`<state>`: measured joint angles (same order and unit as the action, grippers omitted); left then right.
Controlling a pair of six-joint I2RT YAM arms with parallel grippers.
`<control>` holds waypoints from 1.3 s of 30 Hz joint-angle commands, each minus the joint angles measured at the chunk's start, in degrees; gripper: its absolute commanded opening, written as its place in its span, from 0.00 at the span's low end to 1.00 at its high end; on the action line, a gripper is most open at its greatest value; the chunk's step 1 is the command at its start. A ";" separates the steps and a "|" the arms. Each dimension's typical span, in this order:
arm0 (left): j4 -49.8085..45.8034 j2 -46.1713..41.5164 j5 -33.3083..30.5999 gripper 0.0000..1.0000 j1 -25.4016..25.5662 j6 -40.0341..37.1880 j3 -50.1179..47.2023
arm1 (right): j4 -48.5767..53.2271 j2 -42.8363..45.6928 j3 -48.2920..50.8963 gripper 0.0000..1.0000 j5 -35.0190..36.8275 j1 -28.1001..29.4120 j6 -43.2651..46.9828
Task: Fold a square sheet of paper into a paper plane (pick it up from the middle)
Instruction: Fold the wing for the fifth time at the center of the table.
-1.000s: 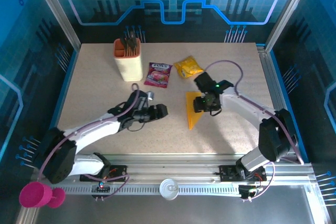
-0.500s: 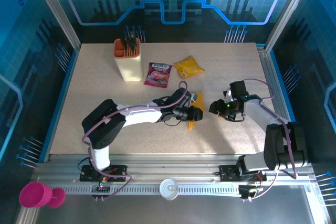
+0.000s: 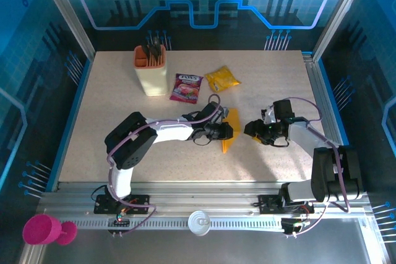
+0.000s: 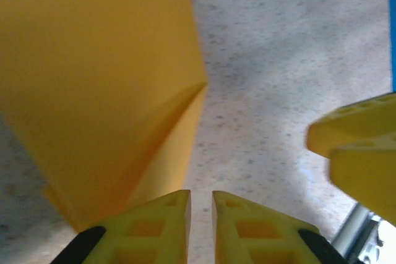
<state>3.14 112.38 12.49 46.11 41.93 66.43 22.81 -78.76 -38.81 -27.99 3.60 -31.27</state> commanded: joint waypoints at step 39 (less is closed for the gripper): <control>2.21 -6.02 7.10 0.06 -5.25 -11.62 -16.22 | -20.23 -13.86 1.72 0.47 -5.34 13.98 -10.12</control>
<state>7.03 107.18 19.29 41.71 32.14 52.23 4.99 -90.85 -36.75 -31.81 16.71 -40.16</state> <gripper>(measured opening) 0.065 0.476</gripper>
